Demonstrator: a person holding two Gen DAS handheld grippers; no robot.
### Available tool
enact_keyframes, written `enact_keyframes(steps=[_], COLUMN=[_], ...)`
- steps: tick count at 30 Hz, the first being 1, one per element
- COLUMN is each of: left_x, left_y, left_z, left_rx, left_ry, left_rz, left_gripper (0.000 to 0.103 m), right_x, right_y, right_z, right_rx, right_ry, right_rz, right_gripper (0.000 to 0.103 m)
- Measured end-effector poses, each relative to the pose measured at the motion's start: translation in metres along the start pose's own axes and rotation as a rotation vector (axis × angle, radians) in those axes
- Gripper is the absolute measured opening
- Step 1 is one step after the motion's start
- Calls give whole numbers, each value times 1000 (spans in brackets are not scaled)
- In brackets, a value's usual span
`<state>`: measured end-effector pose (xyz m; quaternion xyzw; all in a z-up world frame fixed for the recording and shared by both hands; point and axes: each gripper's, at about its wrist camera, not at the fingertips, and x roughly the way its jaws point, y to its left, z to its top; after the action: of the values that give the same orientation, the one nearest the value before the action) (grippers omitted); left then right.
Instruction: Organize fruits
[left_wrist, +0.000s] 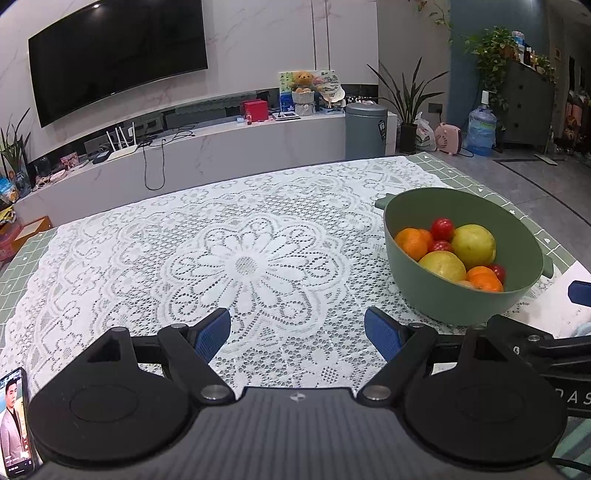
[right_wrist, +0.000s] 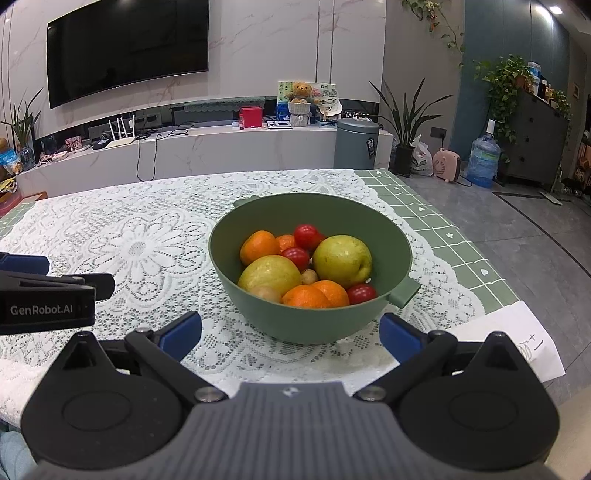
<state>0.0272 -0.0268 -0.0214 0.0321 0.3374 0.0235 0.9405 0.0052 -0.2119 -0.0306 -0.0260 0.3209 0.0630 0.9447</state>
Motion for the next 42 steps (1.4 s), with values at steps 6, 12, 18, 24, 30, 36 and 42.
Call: enact_keyframes(steps=[6,12,18,24,30,36,42], left_x=[0,-2,-3,-3,-5,-6,-6], left_y=[1,2,2,3,2,2,4], left_z=[0,-1,-1,0,0,0,1], left_rx=[-1,-7,-9,-12,-11,-17,-26], left_ry=[2,1,-1,0,-6,-13,-7], left_rz=[1,3,3,3,5,8,0], left_gripper=[96,96,96,96,96,96,96], right_x=[-1,-1,-2,-2,-1,-1,-1], right_y=[2,4,6,7,7,7,7], right_z=[0,0,-1,-1,-2,-2,-2], right_rx=[-9,-14,-27,-27,-29,-28,-29], right_ry=[1,5,7,6,10,11,11], right_rz=[10,17,28,30,31,32,32], right_gripper=[99,99,99,99,99,99,99])
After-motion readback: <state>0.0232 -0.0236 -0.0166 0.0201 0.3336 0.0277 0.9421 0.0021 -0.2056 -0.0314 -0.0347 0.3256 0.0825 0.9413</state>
